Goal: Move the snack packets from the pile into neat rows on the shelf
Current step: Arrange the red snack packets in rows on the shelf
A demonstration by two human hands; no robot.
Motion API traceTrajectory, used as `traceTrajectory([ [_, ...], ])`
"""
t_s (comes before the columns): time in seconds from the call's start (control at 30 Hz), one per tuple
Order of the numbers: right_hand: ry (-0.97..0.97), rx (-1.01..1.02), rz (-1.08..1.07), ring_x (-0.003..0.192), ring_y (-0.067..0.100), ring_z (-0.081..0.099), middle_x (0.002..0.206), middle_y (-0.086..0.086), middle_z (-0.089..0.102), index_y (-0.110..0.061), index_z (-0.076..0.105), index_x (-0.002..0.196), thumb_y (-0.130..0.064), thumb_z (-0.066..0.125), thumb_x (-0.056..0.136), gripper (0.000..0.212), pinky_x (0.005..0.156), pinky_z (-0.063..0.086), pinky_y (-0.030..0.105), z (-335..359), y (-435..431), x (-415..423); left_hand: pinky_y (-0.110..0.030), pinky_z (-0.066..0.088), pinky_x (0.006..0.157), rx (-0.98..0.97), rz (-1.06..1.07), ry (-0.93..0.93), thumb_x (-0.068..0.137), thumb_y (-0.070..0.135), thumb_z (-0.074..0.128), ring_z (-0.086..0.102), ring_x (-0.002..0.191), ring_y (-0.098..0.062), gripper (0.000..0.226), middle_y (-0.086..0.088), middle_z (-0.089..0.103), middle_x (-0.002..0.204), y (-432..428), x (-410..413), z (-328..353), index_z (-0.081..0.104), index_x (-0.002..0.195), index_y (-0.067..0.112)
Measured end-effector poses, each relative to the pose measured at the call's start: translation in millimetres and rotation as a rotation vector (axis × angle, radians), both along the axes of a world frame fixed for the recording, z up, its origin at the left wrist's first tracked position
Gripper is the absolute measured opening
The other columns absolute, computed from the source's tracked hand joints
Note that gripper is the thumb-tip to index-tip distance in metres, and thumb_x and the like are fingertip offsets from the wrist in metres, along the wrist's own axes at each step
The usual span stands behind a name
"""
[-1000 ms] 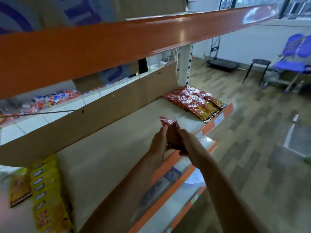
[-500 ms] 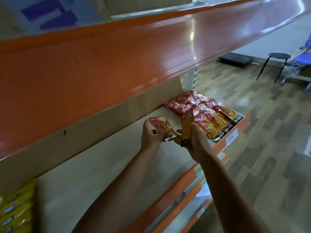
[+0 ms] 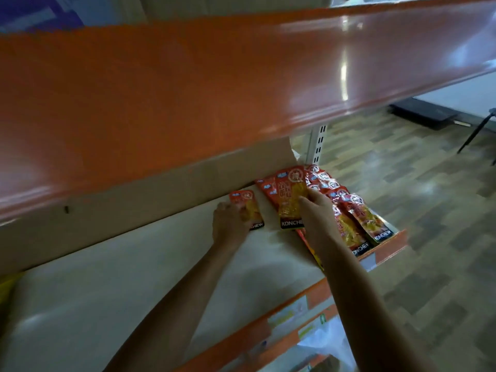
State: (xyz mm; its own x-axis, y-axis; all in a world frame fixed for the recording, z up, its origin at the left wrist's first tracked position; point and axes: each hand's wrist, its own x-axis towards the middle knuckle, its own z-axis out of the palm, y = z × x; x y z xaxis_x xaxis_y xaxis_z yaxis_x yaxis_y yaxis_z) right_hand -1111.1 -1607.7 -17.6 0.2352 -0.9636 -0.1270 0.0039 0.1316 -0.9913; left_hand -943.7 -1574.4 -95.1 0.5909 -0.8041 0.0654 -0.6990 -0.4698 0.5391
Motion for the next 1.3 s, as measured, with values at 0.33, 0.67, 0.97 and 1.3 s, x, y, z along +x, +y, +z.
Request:
traceTrajectory([
  [0.33,0.038,-0.045,0.112,0.100,0.051,0.058,0.105,0.033,0.060,-0.005,0.063,0.096,0.002,0.045,0.091,0.019,0.086,0.047,0.066,-3,-36,-16,-0.035,0.042,0.096,-0.057,0.118,-0.061,0.081,0.047,0.069,0.044,0.114,-0.028,0.047,-0.007,0.053,0.127,-27,-18,1,0.063,0.124,0.031],
  [0.67,0.058,-0.071,0.211,0.098,0.052,0.056,0.100,0.032,0.061,-0.007,0.060,0.083,0.006,0.047,0.090,0.020,0.083,0.048,0.065,-6,-50,-16,-0.036,0.036,0.096,-0.051,0.218,-0.197,0.090,0.052,0.049,0.041,0.120,-0.028,0.045,-0.004,0.052,0.130,-33,-23,-1,0.056,0.129,0.031],
  [0.97,0.176,-0.219,0.348,0.081,0.029,0.068,0.085,0.010,0.071,-0.010,0.069,0.092,-0.003,0.056,0.086,0.016,0.074,0.059,0.044,-12,-52,11,-0.017,0.051,0.078,-0.512,0.195,0.469,0.087,0.029,0.068,0.064,0.095,-0.008,0.043,0.005,0.066,0.103,-20,-58,32,0.054,0.128,0.026],
  [1.3,0.595,-0.563,0.306,0.121,0.024,0.052,0.130,0.008,0.059,-0.011,0.055,0.131,-0.010,0.054,0.092,0.039,0.095,0.039,0.030,-23,-52,5,-0.001,0.038,0.052,-0.356,0.379,0.422,0.086,0.031,0.069,0.051,0.066,0.010,0.051,0.009,0.064,0.090,-4,-43,18,0.051,0.132,0.020],
])
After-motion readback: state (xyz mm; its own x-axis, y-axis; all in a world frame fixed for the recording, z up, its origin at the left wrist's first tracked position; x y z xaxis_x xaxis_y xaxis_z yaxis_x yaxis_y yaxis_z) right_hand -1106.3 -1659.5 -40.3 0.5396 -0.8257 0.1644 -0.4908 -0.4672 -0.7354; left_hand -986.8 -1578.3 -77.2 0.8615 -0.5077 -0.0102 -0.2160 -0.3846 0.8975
